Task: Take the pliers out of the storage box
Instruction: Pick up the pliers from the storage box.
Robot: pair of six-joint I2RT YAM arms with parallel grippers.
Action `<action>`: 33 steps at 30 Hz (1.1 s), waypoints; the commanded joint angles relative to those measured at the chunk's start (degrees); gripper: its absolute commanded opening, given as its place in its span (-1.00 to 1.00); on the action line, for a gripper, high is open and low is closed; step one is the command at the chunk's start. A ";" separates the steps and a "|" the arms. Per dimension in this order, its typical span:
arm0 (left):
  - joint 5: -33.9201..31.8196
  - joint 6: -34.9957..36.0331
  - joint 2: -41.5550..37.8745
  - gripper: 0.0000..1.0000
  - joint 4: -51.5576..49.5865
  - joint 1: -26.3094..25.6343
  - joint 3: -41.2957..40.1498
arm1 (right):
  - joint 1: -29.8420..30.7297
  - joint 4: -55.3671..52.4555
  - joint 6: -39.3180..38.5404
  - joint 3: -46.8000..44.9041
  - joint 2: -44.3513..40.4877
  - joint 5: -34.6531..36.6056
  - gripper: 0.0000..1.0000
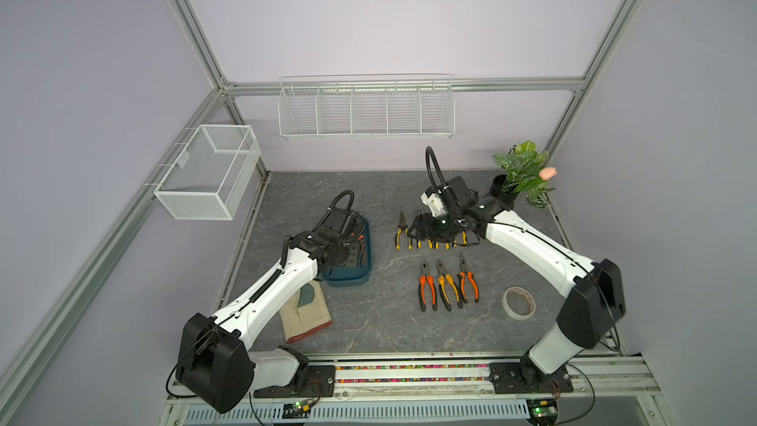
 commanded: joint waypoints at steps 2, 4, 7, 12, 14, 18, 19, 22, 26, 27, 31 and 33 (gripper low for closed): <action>-0.84 0.93 -0.94 -1.00 2.86 -2.27 -0.16 | 1.95 -6.21 3.42 9.35 7.22 -0.42 0.36; -1.49 0.57 -0.69 -1.00 2.88 -3.05 -0.05 | 3.64 -9.43 3.27 15.73 11.23 1.11 0.36; -2.67 -0.09 -0.62 -1.00 3.85 -4.21 -0.14 | 5.67 -12.64 3.68 22.65 15.86 2.65 0.36; -3.78 -0.84 1.12 -1.00 4.96 -5.81 0.26 | 6.88 -17.42 5.31 31.92 21.72 3.85 0.36; -4.46 -1.10 1.75 -1.00 5.38 -6.62 0.36 | 7.44 -18.48 5.58 35.61 23.60 3.51 0.34; -5.50 -1.93 3.07 -1.00 5.90 -7.17 0.56 | 8.84 -21.07 5.36 40.95 26.56 4.09 0.33; -5.84 -2.18 3.27 -1.00 6.09 -7.24 0.68 | 9.11 -21.64 5.42 41.78 27.18 4.16 0.32; -6.37 -3.16 3.31 -1.00 7.01 -7.49 0.74 | 9.60 -21.77 6.30 42.24 28.84 4.06 0.30; -6.69 -4.91 2.92 -1.00 8.05 -7.70 1.00 | 10.08 -20.67 7.78 42.31 30.46 3.90 0.22; -6.01 -5.24 2.64 -1.00 8.43 -7.70 1.00 | 10.09 -20.42 8.03 42.32 30.77 3.86 0.20; -4.25 -6.70 1.40 -1.00 9.79 -7.70 0.81 | 10.43 -19.27 8.87 41.60 31.08 3.97 0.13; -3.73 -6.98 1.20 -1.00 9.55 -7.70 1.05 | 10.35 -18.20 9.33 40.44 30.59 3.87 0.08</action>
